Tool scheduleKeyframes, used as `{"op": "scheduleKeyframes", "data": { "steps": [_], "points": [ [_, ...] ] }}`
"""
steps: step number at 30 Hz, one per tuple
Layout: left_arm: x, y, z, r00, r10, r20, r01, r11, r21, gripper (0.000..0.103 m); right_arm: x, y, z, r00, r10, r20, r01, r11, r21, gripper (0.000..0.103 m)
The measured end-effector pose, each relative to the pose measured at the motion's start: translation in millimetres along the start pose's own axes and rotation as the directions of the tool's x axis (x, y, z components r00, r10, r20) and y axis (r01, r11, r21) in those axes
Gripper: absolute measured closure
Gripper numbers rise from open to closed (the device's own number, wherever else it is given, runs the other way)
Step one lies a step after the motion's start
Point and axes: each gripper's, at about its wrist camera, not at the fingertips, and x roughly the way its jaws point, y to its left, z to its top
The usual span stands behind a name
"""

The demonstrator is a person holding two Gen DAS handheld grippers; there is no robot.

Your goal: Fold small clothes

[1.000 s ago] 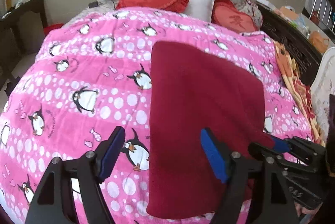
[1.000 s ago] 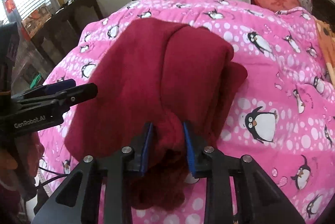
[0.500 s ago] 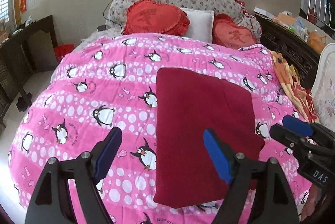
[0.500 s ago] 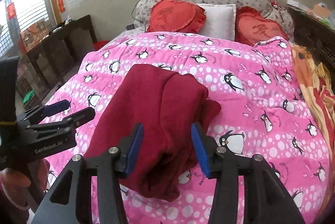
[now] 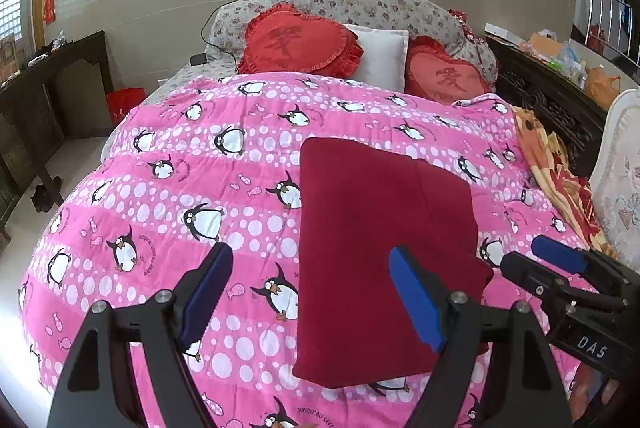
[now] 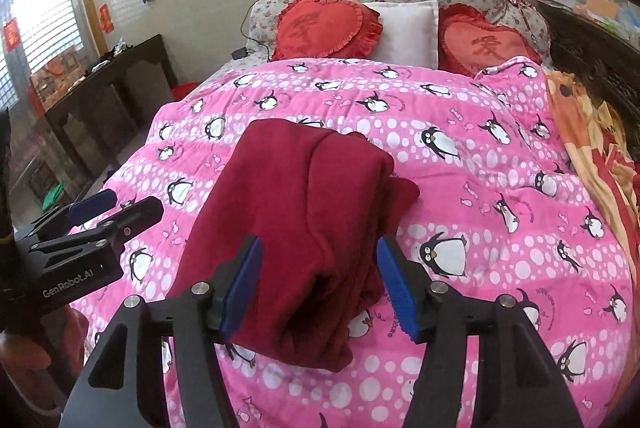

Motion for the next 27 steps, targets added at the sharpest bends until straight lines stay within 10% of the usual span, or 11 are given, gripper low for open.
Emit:
{"op": "scheduleKeyframes", "data": {
  "steps": [27],
  "points": [
    [8, 0, -5, 1.0, 0.013, -0.014, -0.013, 1.0, 0.009, 0.019, 10, 1, -5, 0.999, 0.003, -0.039, -0.002, 1.0, 0.021, 0.067]
  ]
}}
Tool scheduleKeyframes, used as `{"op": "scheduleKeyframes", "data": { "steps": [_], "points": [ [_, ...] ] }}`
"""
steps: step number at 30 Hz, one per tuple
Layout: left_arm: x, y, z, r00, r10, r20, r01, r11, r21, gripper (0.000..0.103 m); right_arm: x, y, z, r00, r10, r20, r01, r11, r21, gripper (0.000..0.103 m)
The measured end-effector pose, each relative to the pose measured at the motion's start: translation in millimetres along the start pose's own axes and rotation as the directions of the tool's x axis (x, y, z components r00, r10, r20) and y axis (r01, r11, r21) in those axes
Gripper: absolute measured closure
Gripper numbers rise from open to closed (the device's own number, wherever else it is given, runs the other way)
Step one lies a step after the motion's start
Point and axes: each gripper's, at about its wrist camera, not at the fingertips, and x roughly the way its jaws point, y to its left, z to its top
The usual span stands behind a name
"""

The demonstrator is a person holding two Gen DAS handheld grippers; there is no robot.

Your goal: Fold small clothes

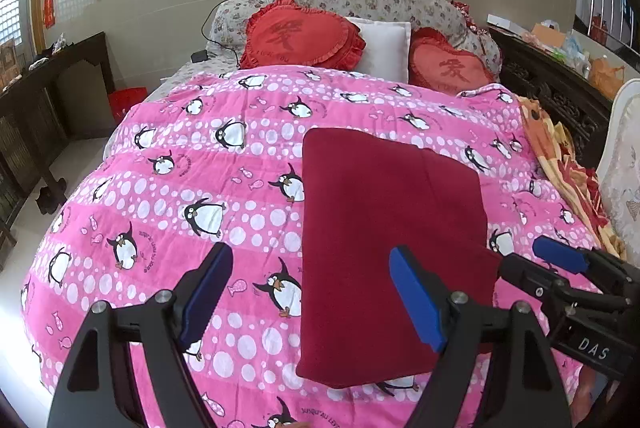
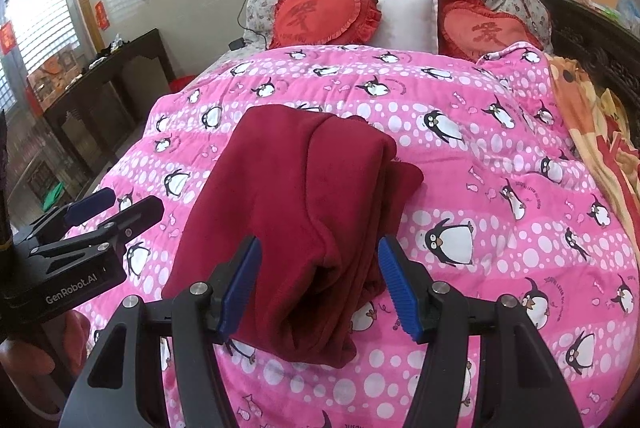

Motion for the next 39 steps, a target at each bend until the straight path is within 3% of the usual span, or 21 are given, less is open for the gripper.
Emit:
{"op": "scheduleKeyframes", "data": {
  "steps": [39],
  "points": [
    [17, 10, -5, 1.0, -0.015, -0.02, 0.015, 1.0, 0.021, 0.019, 18, 1, -7, 0.999, 0.013, -0.047, -0.012, 1.0, 0.009, 0.067]
  ]
}}
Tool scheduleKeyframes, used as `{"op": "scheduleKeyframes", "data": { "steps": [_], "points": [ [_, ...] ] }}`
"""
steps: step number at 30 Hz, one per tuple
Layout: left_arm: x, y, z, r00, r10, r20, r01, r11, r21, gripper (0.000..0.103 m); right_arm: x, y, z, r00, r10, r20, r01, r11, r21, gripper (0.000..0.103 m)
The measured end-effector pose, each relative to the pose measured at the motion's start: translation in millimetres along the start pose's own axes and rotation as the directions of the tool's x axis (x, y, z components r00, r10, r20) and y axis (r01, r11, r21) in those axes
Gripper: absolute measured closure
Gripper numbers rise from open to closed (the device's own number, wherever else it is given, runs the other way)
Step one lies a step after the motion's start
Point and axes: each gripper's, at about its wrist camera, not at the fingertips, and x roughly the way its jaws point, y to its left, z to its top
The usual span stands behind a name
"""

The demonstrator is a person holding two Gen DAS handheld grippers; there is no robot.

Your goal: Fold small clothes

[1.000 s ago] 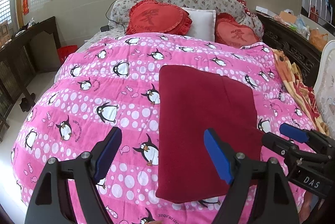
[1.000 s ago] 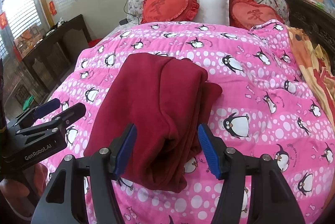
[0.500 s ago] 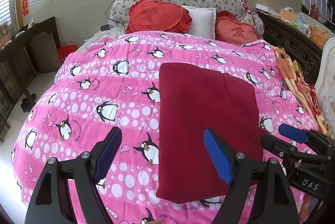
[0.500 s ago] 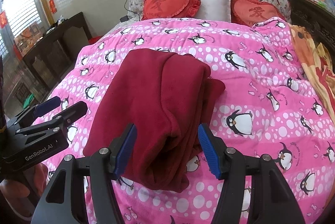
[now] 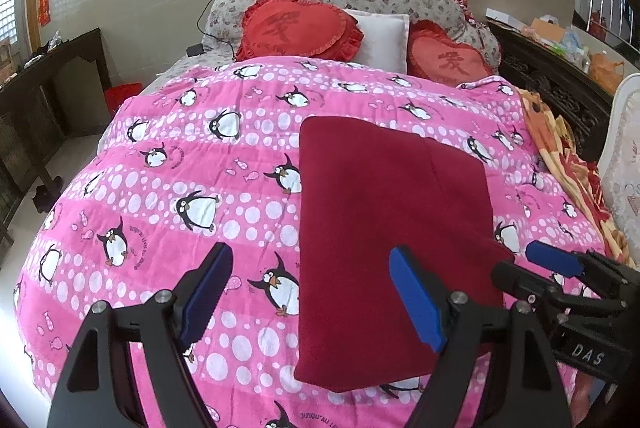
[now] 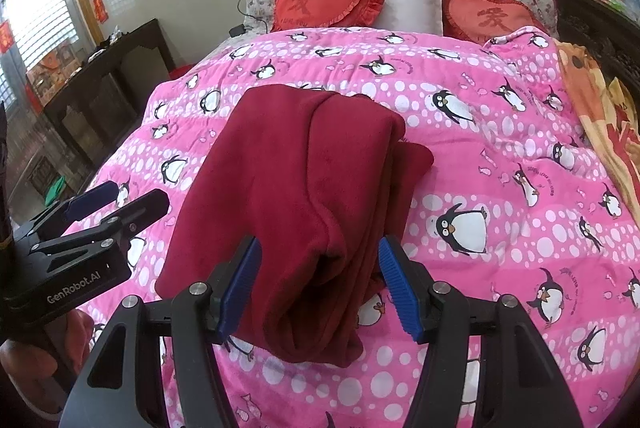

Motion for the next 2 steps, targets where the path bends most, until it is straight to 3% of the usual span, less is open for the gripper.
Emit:
{"op": "scheduleKeyframes", "data": {
  "steps": [2],
  "points": [
    [1.6, 2.9, 0.8, 1.0, 0.005, -0.004, -0.005, 1.0, -0.001, 0.019, 0.7, -2.7, 0.3, 1.0, 0.003, -0.001, -0.003, 1.0, 0.005, 0.067]
  ]
}}
